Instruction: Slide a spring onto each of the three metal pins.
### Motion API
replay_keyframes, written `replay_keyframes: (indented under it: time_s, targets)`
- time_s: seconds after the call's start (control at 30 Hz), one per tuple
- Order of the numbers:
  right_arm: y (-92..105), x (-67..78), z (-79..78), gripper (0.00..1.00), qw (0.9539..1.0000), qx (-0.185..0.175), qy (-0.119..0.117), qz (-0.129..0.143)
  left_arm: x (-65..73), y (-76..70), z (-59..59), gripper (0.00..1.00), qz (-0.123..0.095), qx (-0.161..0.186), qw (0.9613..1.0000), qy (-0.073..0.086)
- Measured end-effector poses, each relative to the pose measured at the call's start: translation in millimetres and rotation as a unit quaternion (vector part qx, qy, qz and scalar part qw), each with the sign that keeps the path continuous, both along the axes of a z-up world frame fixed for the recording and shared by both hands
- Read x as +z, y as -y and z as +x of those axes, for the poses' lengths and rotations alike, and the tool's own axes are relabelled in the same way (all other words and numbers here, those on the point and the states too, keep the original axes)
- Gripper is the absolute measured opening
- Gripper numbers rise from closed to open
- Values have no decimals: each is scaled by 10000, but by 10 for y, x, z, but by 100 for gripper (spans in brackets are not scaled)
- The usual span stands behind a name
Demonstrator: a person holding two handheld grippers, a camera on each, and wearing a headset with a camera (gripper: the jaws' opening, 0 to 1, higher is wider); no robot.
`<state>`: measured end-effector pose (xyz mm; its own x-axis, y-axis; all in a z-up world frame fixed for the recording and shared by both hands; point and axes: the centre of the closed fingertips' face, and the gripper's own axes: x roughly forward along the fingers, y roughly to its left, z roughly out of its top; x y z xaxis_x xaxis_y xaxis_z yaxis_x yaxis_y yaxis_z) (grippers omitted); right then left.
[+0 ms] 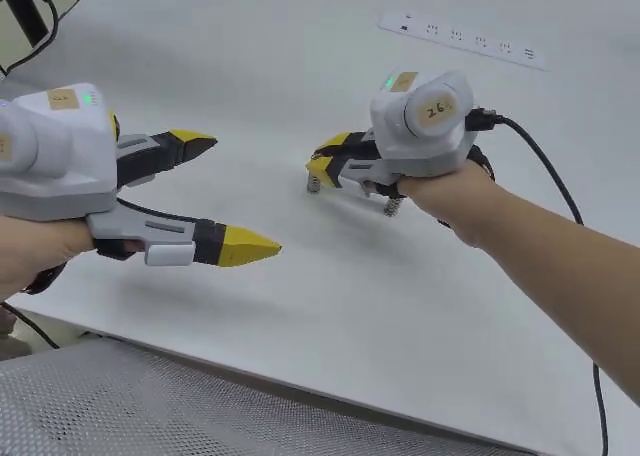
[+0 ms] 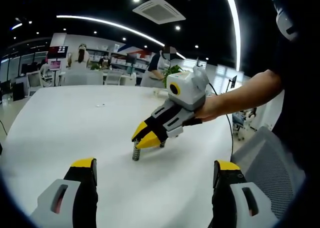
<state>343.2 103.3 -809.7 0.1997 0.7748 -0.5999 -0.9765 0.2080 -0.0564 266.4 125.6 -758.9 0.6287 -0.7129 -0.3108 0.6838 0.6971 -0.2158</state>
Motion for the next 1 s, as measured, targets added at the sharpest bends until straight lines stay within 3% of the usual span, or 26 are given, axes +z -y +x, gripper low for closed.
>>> replay_keyframes:
  time_s: [0.4, 0.53, 0.8, 1.0]
  targets:
    - [3, -22, 50, 9, 9999, -156, -38, -42, 23, 42, 5, 93, -44, -31, 10000, 3]
    - [-5, 5, 43, 15, 9998, -211, -71, 9, 43, 40, 16, 93, -60, -11, 10000, 12]
    - [22, 195, 13, 23, 9992, -358, -14, 194, 106, 56, 43, 93, -18, -4, 10000, 35]
    - [183, 351, 11, 30, 9979, -522, -7, 375, 162, 123, 72, 95, 11, -47, 10000, 75]
